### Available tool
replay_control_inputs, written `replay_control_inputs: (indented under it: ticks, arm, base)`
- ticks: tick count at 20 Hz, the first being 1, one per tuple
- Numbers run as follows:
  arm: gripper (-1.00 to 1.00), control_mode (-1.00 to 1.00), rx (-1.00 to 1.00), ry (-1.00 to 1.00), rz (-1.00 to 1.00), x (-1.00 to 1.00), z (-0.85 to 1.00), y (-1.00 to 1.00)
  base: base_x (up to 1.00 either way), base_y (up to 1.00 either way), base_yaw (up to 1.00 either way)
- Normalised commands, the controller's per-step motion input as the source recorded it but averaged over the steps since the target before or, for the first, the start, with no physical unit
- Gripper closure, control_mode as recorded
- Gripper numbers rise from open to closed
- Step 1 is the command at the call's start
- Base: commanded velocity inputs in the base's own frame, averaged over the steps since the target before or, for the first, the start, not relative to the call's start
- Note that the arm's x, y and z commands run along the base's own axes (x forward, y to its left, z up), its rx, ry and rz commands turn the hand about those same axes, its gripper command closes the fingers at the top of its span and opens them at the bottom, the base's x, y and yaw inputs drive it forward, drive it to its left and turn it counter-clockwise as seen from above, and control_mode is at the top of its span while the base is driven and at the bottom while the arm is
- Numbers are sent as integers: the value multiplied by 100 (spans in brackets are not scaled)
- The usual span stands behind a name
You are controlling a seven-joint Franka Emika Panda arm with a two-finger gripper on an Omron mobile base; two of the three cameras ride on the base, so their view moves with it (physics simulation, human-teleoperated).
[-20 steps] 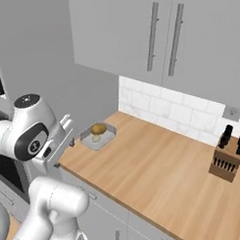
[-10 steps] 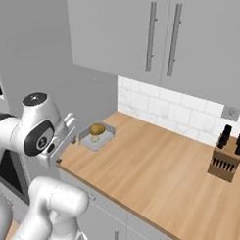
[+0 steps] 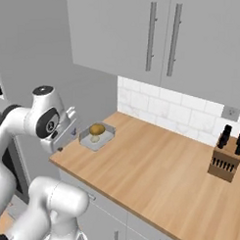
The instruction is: Take the meat container that has the steak and place it on the second highest rack of the freezer. Then take the vegetable container that has the garlic and potato and place it on the highest rack of the freezer.
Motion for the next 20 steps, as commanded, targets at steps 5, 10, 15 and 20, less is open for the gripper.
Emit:
replay_control_inputs:
  ticks: [5, 10, 15, 20]
  arm:
    - [-100, -100, 1, 6, -6, 76, -67, 0]
    - [-100, -100, 7, 0, -9, 77, -54, -35]
    - [-100, -100, 2, 3, -3, 72, -22, 0]
    - [-100, -100, -1, 7, -6, 44, -35, 27]
  base:
    - [0, 0, 0]
    - [0, 0, 0]
    - [0, 0, 0]
    - [0, 0, 0]
